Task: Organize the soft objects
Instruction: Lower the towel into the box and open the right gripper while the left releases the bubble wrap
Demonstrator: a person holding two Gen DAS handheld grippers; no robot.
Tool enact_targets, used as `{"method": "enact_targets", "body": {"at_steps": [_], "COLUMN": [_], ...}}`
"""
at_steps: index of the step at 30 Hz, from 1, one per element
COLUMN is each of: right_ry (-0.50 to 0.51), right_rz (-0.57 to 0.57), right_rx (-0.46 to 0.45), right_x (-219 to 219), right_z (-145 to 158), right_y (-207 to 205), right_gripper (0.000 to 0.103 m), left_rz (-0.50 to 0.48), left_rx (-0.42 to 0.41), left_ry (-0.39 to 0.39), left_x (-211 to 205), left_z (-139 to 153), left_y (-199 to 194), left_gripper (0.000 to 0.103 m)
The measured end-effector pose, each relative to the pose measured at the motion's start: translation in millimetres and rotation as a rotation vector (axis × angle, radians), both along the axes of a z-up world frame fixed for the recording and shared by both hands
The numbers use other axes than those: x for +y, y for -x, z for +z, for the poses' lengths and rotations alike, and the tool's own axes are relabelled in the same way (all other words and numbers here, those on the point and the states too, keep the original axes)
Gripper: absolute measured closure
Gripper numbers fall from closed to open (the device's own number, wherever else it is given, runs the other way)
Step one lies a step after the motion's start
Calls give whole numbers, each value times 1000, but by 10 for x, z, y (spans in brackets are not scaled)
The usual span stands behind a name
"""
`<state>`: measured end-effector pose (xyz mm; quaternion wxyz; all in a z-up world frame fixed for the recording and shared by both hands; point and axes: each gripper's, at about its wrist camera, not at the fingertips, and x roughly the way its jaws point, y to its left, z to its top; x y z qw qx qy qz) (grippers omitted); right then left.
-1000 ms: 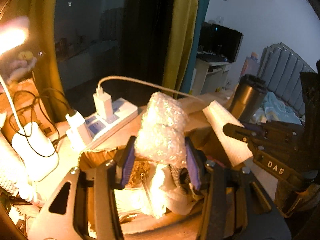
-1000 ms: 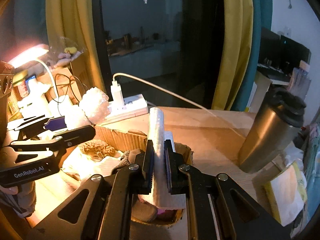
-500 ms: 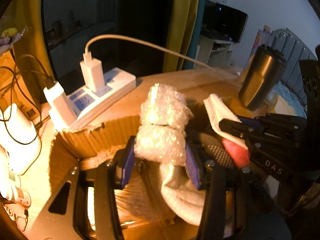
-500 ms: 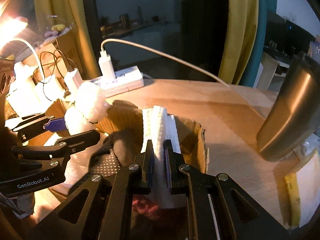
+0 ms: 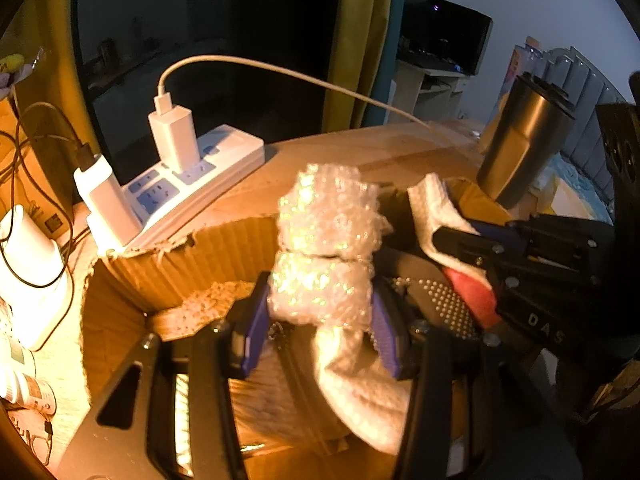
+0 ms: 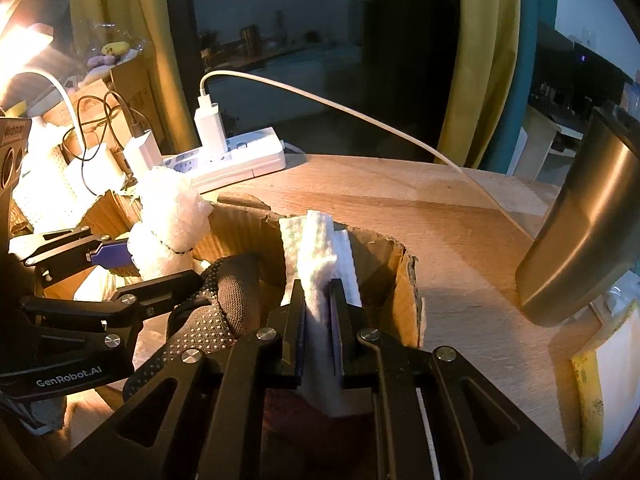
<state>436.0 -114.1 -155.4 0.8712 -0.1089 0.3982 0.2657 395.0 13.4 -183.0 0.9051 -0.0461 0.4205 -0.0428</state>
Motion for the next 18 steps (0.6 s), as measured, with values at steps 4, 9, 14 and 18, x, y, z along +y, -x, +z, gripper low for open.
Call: {"method": "enact_targets", "body": {"at_steps": [4,9,14,18], "right_ry": [2,0,6,5], "right_rz": [-1,-5,-1,-3], "right_rx": [6,18,25,19], "right_x": [2,-12,-15,-19], "right_z": [6,28,56,105], "right_y": [-4,-8,25,66], "right_gripper": [91,82,75,69], "left_rz": [3,4,15,15], "left_rx": [11,23,25,20], "left_ry": [-1,-12,-20,-26], "left_x": [-4,-22,-27,-33], "left_z": [2,12,52,98], "left_y": [4,11,32,75], "left_gripper": [55,54,51,50]}}
